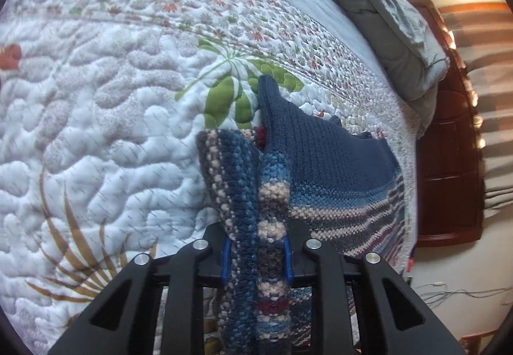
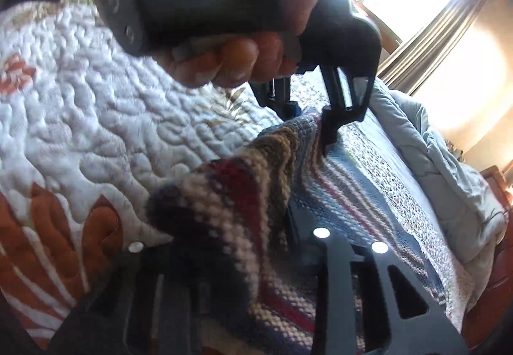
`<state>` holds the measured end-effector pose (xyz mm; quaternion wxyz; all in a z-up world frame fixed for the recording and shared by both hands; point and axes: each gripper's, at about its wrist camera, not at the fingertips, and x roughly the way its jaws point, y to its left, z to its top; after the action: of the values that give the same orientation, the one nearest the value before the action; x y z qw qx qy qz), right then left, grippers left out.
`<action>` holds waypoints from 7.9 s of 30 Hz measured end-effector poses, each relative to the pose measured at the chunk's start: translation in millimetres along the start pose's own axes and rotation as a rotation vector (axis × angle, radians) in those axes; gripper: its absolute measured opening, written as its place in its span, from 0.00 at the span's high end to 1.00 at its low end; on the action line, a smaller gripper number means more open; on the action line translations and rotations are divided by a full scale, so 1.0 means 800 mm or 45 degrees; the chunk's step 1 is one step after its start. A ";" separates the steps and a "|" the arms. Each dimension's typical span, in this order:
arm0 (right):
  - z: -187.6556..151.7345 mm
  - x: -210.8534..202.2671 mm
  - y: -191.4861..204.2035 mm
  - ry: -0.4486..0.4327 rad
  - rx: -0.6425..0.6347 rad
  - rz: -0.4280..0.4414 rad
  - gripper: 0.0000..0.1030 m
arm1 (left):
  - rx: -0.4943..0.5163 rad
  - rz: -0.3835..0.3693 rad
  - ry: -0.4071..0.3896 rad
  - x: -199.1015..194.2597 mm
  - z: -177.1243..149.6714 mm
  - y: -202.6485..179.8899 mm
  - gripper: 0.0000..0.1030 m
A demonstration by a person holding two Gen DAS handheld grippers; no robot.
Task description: Fold small clothes
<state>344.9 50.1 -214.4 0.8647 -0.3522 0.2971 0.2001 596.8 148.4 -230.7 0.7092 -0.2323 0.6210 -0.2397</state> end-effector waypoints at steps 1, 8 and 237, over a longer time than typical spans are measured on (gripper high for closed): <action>0.000 -0.007 -0.001 -0.009 0.020 0.006 0.76 | 0.007 0.027 0.003 -0.001 0.000 -0.006 0.78; 0.001 -0.037 -0.047 -0.062 0.137 0.034 0.79 | 0.009 0.124 -0.001 -0.021 0.009 -0.049 0.78; -0.421 -0.094 -0.470 0.244 1.510 0.701 0.82 | 0.381 -0.111 -0.185 0.110 -0.258 -0.341 0.12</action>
<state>372.5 -458.2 -174.9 0.7991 0.2562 0.5118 0.1841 387.7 -125.6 -151.8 0.7678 -0.1675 0.5148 -0.3427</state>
